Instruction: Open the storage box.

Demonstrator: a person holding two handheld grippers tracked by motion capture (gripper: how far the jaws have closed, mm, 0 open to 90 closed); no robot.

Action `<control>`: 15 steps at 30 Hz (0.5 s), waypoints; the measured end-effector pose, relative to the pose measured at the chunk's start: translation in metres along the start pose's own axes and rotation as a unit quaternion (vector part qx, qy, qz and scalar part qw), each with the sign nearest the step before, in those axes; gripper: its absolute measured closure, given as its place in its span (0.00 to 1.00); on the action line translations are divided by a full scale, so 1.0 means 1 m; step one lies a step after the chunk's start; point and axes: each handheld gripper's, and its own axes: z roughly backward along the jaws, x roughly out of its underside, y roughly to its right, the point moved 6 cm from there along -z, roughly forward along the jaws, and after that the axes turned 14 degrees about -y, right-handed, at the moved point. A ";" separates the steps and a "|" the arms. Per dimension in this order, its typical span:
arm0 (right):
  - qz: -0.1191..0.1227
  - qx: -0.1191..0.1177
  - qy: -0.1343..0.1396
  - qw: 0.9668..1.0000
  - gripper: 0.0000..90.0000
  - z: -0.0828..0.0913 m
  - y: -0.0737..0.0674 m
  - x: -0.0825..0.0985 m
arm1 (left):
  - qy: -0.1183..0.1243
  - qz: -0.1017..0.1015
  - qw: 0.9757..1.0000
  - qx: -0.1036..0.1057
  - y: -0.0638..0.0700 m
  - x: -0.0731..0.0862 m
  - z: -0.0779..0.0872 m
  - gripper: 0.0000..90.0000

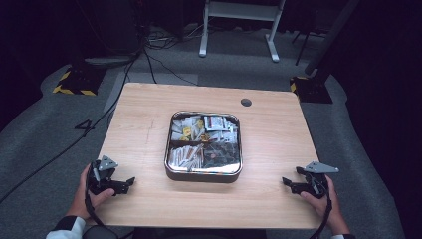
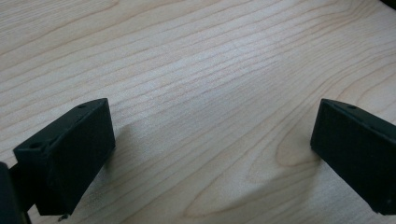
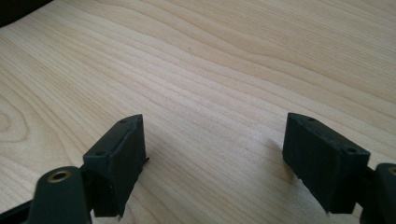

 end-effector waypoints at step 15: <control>-0.003 -0.004 -0.026 1.000 0.24 0.002 0.003 -0.003 | 0.001 -0.006 1.000 0.004 -0.003 0.004 0.002 0.00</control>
